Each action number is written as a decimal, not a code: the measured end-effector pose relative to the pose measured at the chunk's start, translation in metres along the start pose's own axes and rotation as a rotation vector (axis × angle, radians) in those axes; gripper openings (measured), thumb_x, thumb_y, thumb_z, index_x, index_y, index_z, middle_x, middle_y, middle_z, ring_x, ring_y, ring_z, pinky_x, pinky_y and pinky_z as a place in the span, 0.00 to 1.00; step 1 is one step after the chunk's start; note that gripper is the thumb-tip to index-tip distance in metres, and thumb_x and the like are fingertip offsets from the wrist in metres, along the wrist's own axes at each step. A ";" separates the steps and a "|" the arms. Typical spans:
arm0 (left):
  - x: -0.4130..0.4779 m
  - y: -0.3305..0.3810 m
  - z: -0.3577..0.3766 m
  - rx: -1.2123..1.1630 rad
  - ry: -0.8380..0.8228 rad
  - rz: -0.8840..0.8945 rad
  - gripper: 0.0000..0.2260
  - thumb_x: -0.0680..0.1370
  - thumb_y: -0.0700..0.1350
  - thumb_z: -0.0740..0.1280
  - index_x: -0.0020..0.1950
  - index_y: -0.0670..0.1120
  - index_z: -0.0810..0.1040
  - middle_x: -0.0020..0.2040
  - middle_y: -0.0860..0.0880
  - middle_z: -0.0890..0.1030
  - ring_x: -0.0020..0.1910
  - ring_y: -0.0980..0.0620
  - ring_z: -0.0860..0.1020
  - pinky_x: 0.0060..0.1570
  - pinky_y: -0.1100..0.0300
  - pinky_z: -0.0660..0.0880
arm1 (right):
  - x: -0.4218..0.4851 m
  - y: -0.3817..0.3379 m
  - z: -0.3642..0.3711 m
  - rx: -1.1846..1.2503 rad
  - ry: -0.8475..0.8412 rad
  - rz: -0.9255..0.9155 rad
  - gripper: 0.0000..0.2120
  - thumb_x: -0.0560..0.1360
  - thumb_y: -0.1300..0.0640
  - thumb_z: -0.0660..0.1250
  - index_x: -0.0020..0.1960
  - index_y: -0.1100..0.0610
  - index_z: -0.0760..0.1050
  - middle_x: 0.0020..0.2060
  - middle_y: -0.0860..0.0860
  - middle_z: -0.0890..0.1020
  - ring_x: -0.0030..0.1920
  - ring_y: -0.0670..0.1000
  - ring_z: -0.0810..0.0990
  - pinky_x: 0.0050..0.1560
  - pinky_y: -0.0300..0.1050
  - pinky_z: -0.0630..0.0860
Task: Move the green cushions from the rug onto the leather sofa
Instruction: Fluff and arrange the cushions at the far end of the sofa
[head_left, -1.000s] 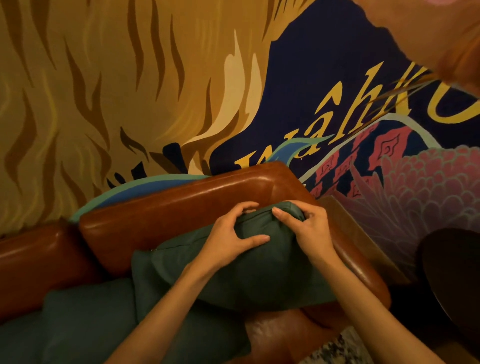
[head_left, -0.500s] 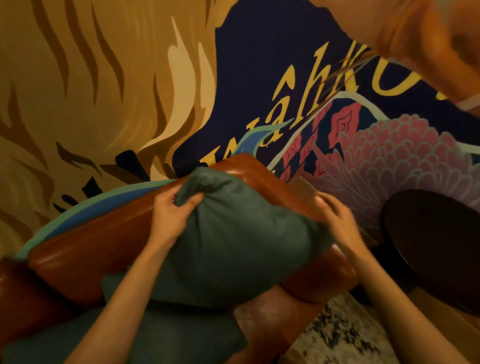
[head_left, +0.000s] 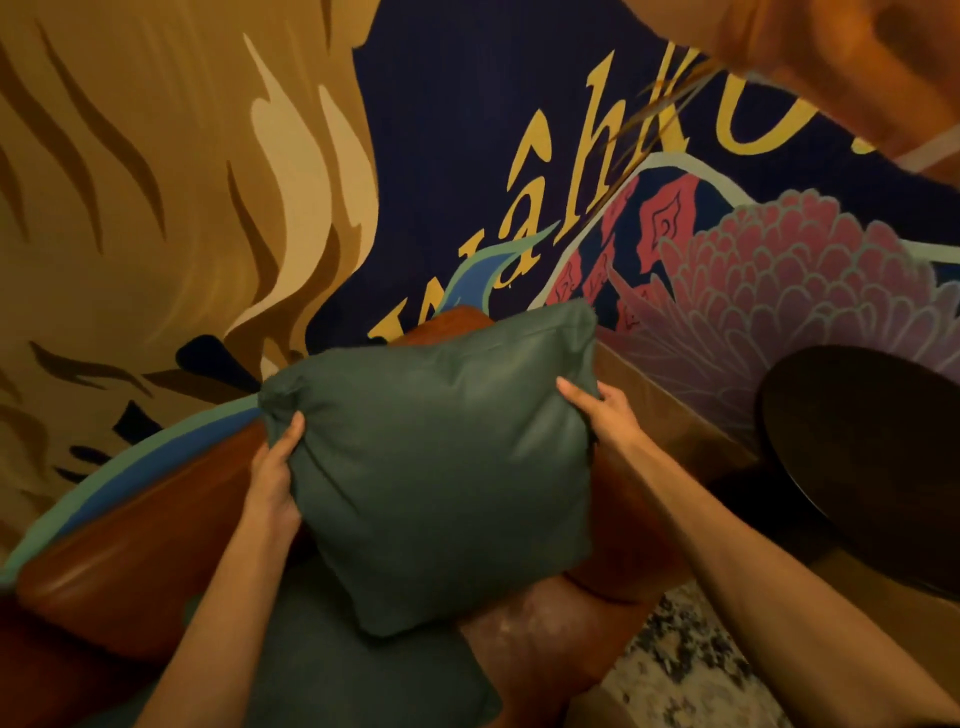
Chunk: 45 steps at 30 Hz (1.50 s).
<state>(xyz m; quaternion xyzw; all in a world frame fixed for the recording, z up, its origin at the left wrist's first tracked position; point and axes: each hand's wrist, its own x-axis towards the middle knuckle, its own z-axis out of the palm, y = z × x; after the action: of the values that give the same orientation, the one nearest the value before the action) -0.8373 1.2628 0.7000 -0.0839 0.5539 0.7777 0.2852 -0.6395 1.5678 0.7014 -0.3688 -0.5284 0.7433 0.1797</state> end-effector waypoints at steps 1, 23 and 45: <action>0.008 -0.001 -0.007 0.022 0.042 -0.017 0.23 0.75 0.47 0.69 0.69 0.47 0.72 0.64 0.48 0.78 0.63 0.47 0.76 0.56 0.51 0.74 | 0.008 0.000 0.006 -0.054 0.058 -0.037 0.13 0.70 0.55 0.76 0.52 0.59 0.82 0.50 0.58 0.86 0.53 0.57 0.84 0.59 0.54 0.78; 0.050 -0.052 0.149 0.703 -0.038 0.272 0.18 0.74 0.54 0.70 0.42 0.38 0.80 0.40 0.41 0.83 0.38 0.49 0.79 0.48 0.47 0.78 | 0.029 0.007 -0.019 -0.500 -0.078 -0.006 0.28 0.68 0.38 0.70 0.63 0.51 0.78 0.52 0.43 0.81 0.51 0.41 0.79 0.59 0.42 0.75; 0.123 -0.100 0.101 0.609 -0.040 -0.037 0.20 0.65 0.66 0.72 0.49 0.54 0.83 0.50 0.51 0.85 0.52 0.50 0.82 0.58 0.48 0.77 | -0.006 0.101 -0.146 -0.555 0.448 0.257 0.12 0.71 0.53 0.74 0.36 0.59 0.77 0.33 0.56 0.81 0.35 0.56 0.79 0.39 0.54 0.77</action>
<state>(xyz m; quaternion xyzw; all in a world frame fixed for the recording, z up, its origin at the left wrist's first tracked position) -0.8662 1.4201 0.6014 0.0107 0.7542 0.5721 0.3221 -0.5151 1.6215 0.5862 -0.6202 -0.6065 0.4894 0.0893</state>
